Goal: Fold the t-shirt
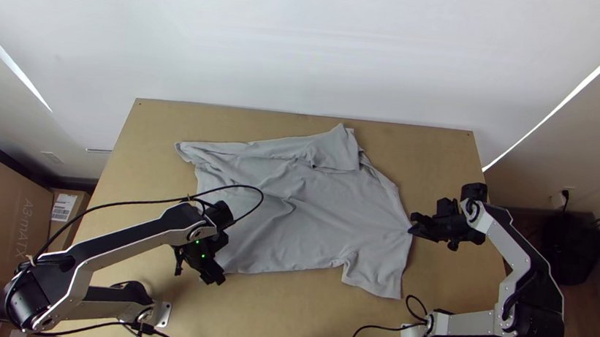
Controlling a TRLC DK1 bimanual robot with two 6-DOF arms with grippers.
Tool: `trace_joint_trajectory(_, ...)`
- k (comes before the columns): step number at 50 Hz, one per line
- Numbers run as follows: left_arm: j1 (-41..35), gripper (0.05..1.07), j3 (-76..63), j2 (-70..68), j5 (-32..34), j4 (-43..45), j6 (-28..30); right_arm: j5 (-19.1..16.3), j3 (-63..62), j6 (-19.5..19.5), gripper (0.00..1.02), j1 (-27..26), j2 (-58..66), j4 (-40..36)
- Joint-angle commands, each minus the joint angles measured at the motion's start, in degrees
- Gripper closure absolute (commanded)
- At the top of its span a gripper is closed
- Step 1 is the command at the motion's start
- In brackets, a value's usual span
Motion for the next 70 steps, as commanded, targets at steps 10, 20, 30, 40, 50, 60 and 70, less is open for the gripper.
trace_joint_trajectory(10, 1.8, 1.05, -4.2, -4.7, -0.8, 9.1, 3.8, 0.6, -0.1, 0.9, 1.00, -1.7, -1.5, -0.6)
trace_joint_trajectory(20, 13.1, 1.05, -0.9, -9.0, -0.2, 6.5, 4.4, 0.6, 2.3, 1.0, 1.00, -3.9, -2.1, -1.3)
trace_joint_trajectory(30, 25.7, 1.05, 1.9, -14.5, -0.1, 7.1, 6.1, 0.6, 4.8, -0.8, 1.00, -6.5, -3.0, -2.7)
trace_joint_trajectory(40, 33.5, 1.05, 6.0, -18.5, -0.1, 12.3, 5.0, -2.5, 8.2, 0.0, 1.00, -5.3, -11.3, -2.3)
trace_joint_trajectory(50, 36.1, 1.05, 16.2, -22.0, -3.2, 19.4, 0.2, -3.7, 19.2, 2.9, 1.00, 2.5, -18.0, 1.0)
trace_joint_trajectory(60, 37.3, 1.05, 25.9, -21.3, -8.0, 23.9, -2.6, -3.6, 28.8, 8.9, 1.00, 5.5, -15.8, 9.4)
trace_joint_trajectory(70, 38.3, 1.05, 34.5, -19.1, -10.0, 29.0, -3.5, -0.7, 41.0, 14.0, 1.00, 5.8, -9.9, 15.7)
